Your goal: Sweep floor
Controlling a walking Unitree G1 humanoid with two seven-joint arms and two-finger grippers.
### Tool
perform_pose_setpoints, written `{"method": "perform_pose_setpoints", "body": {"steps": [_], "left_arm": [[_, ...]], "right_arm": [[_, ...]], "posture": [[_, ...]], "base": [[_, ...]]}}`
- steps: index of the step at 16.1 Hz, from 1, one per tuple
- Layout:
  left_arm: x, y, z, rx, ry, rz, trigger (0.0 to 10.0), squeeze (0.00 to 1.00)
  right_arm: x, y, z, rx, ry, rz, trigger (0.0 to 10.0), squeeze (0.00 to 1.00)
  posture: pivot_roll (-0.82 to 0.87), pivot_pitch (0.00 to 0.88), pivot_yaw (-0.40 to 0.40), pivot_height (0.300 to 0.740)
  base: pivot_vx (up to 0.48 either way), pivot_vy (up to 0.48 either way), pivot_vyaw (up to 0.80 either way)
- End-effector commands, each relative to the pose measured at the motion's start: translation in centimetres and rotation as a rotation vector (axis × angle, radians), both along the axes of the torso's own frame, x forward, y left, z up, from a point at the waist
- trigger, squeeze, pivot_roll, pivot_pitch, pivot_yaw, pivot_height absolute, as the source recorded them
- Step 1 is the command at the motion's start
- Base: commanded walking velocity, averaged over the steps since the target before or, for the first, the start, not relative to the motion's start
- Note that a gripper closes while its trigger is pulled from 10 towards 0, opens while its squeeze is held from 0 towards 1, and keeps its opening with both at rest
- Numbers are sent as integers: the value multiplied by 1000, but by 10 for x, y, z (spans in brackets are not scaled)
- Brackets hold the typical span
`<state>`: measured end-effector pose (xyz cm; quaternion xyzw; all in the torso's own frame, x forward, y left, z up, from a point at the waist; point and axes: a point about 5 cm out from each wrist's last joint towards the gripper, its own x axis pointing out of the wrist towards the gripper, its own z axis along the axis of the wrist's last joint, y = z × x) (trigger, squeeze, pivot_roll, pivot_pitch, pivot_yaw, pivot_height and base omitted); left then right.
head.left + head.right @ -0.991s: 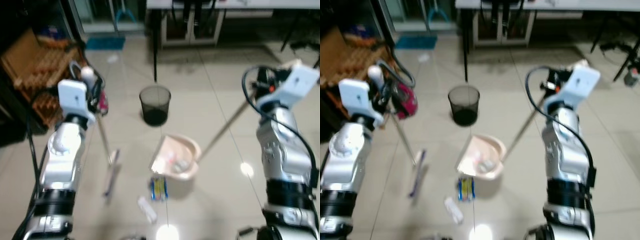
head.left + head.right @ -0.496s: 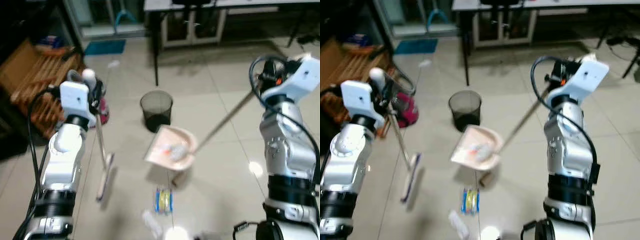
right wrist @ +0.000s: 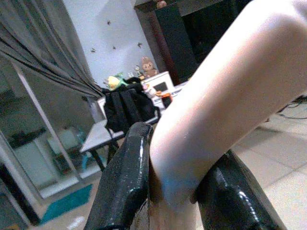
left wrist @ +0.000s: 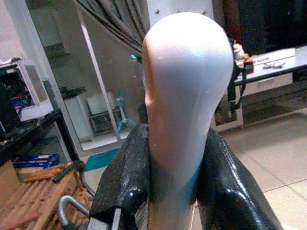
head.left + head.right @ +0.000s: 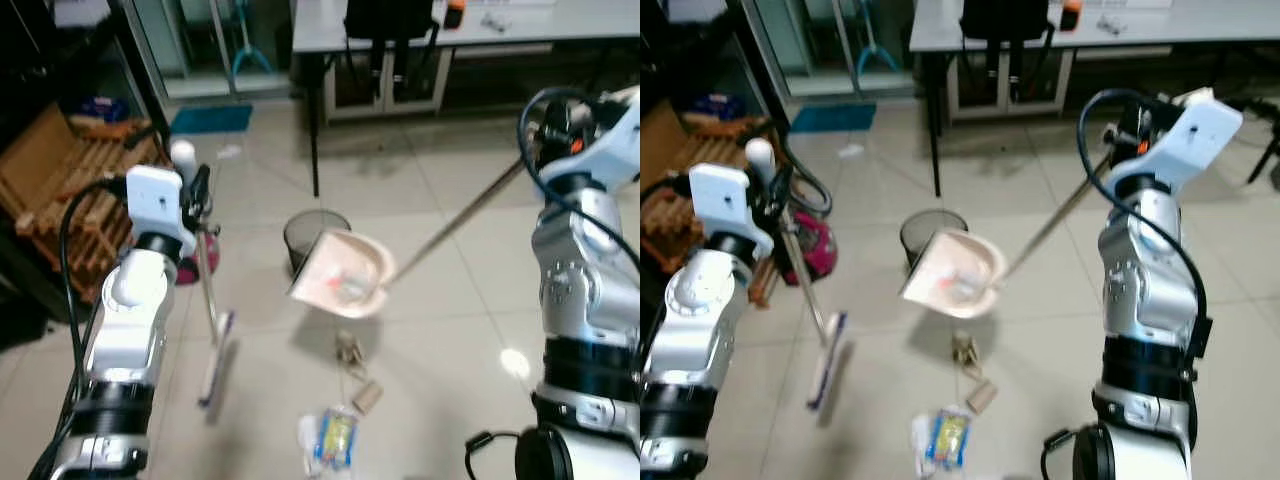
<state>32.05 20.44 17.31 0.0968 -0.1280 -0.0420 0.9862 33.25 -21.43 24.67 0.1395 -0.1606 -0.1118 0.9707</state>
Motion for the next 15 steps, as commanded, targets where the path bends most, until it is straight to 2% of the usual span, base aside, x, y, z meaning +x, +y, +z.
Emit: {"method": "perform_pose_setpoints", "body": {"steps": [1,15], "left_arm": [[1,-5,12,12,-48,-21,10000,0],[1,-9,7,25,-30,-34,10000,0]], "right_arm": [[-2,-7,19,0,-73,-29,10000,0],[2,-15,36,9,-127,-79,10000,0]], "posture": [[-111,0,74,740],[-108,0,72,740]], "base": [[469,0,0],[469,0,0]]}}
